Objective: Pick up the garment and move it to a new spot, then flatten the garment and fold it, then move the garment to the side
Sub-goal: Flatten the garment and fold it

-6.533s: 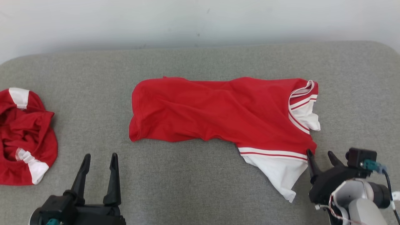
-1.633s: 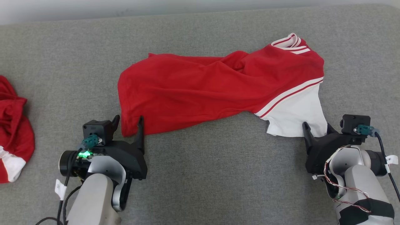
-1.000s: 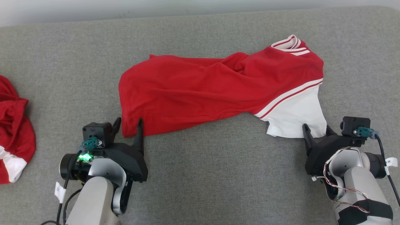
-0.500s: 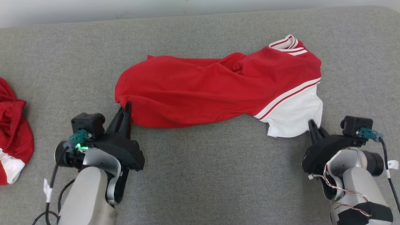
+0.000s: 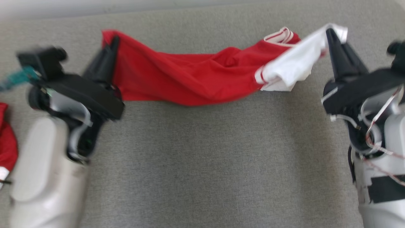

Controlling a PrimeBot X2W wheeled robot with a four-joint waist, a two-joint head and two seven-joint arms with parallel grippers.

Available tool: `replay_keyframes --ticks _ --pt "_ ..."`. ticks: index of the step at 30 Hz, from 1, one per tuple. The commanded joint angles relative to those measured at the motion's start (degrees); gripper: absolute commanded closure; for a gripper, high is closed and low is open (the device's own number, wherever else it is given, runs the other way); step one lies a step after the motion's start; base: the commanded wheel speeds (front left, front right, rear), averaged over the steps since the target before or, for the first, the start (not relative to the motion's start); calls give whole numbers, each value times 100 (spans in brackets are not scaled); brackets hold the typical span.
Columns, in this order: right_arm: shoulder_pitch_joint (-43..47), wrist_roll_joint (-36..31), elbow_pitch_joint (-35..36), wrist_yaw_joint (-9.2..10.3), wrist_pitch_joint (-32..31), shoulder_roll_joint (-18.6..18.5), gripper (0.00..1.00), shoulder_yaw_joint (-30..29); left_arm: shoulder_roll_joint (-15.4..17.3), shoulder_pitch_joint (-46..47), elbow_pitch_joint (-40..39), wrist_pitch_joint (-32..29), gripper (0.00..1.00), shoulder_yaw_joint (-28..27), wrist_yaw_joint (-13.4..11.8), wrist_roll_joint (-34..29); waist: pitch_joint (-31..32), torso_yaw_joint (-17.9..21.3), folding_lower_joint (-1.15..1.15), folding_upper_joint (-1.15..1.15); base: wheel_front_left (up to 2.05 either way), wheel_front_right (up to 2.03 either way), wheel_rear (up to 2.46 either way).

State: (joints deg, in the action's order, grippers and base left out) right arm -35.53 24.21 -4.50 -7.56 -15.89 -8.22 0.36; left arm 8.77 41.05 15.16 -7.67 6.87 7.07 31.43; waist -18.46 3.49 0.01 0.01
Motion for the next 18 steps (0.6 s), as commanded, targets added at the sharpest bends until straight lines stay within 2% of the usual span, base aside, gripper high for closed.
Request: replay_keyframes --ticks 1,7,12,16,18 --pt "-218 113 157 15 -157 -37 100 51 173 219 -172 -143 100 14 26 106 -286 189 -1 -1 0 0 0" --pt "-844 345 385 15 -692 -109 100 103 535 785 -615 -414 100 16 34 413 -750 243 -1 -1 0 0 0" --pt "-1795 483 -49 16 -1093 16 100 77 723 1711 -659 -343 100 -31 35 442 -1473 280 -1 -1 0 0 0" --pt "-2904 239 -529 15 -982 133 100 123 825 2664 -450 -53 100 -49 26 195 -2133 319 -1 -1 0 0 0" --pt "-3831 119 -903 15 -523 234 100 93 888 3393 -283 245 100 31 28 -28 -2536 351 -1 -1 0 0 0"
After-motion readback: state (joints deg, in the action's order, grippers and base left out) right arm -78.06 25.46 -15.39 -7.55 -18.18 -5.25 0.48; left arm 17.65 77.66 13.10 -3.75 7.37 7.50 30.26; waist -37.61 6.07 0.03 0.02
